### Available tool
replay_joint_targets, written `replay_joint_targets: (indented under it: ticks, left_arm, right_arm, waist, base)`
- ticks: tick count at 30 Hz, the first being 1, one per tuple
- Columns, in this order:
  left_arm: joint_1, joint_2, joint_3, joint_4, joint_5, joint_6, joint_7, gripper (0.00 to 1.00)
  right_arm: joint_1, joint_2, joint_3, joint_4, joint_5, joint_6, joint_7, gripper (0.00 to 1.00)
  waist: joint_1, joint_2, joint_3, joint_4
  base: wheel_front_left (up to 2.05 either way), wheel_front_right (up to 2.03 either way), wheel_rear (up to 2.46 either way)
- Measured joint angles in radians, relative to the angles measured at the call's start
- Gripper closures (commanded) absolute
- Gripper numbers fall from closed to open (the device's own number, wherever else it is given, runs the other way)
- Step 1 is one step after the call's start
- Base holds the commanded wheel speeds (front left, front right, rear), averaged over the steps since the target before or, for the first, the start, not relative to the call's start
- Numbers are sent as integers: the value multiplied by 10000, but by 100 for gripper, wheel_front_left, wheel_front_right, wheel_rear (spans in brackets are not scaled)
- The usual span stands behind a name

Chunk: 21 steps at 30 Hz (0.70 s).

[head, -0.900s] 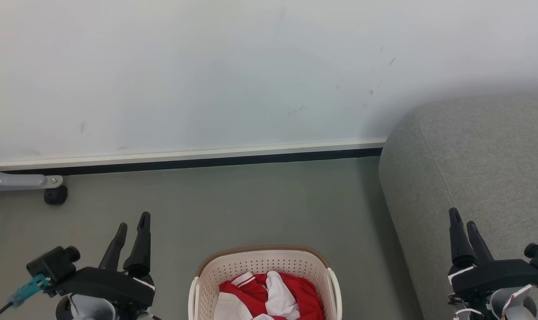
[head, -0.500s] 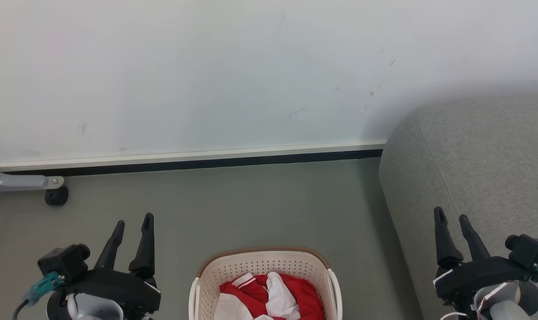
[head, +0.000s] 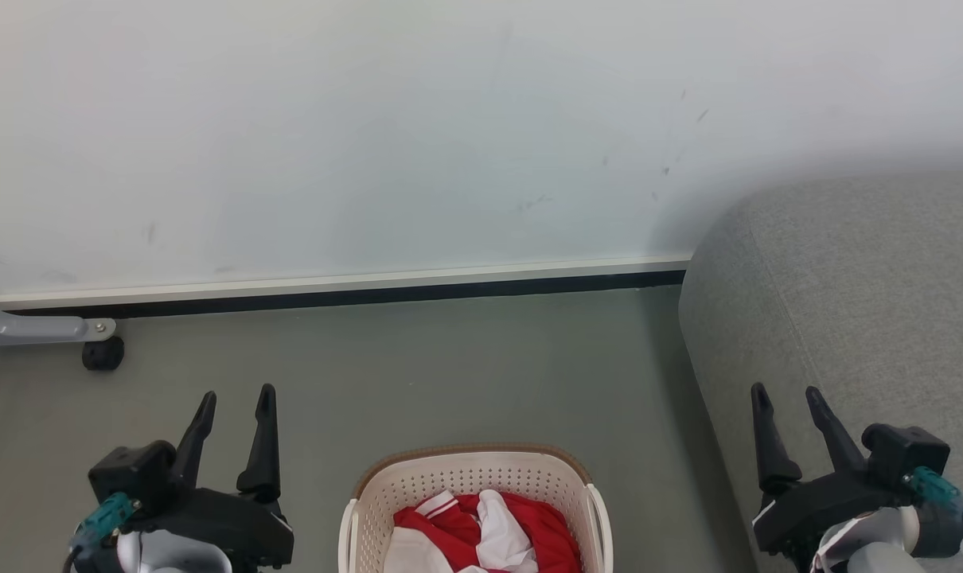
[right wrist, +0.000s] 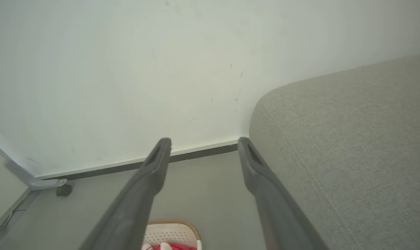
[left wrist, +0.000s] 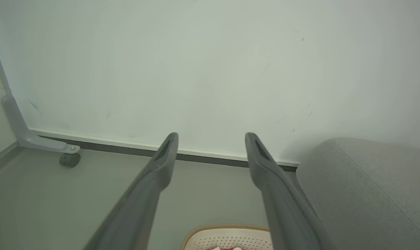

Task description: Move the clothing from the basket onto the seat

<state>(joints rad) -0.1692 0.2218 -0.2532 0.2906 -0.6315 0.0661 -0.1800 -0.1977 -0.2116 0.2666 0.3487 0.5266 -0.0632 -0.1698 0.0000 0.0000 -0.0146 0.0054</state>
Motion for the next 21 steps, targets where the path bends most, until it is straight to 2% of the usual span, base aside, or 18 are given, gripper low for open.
replay_joint_targets:
  ticks: [21]
  left_arm:
    - [133, -33, -102, 257, 1923, 571, -698, 0]
  right_arm:
    - [-170, 38, 704, 648, -2305, -523, -757, 0]
  waist:
    - [0, 0, 9, 46]
  base:
    - [0, 0, 0]
